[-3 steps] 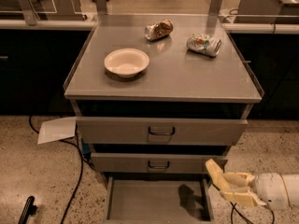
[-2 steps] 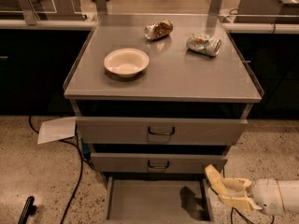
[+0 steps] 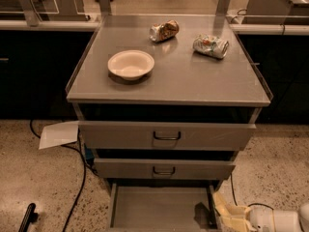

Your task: Place sponge into bottom drawer

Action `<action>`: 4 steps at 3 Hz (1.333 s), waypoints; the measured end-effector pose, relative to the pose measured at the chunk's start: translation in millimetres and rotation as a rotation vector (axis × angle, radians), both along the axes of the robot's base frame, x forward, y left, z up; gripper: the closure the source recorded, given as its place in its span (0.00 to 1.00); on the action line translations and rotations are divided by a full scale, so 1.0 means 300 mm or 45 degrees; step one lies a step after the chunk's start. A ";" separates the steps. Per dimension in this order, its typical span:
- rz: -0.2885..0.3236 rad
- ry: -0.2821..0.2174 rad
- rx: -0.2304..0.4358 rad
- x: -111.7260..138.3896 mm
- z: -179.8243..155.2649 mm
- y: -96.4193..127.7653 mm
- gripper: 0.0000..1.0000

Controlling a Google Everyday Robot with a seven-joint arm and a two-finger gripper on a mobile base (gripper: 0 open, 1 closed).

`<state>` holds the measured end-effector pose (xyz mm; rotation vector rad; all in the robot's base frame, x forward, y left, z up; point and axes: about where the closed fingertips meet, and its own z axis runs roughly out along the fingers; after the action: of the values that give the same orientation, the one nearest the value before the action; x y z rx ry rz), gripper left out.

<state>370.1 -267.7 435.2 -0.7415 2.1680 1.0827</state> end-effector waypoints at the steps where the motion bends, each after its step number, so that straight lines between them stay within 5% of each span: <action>1: -0.083 0.125 0.059 0.002 -0.188 -0.001 1.00; 3: -0.081 0.163 0.082 -0.006 -0.237 0.027 1.00; 4: -0.102 0.160 0.127 0.073 -0.328 0.060 1.00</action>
Offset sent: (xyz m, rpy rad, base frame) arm 0.0006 -0.0004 -0.0478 0.0391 0.0826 -0.0556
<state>392.0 -249.8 336.9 -0.5498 2.2092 1.2147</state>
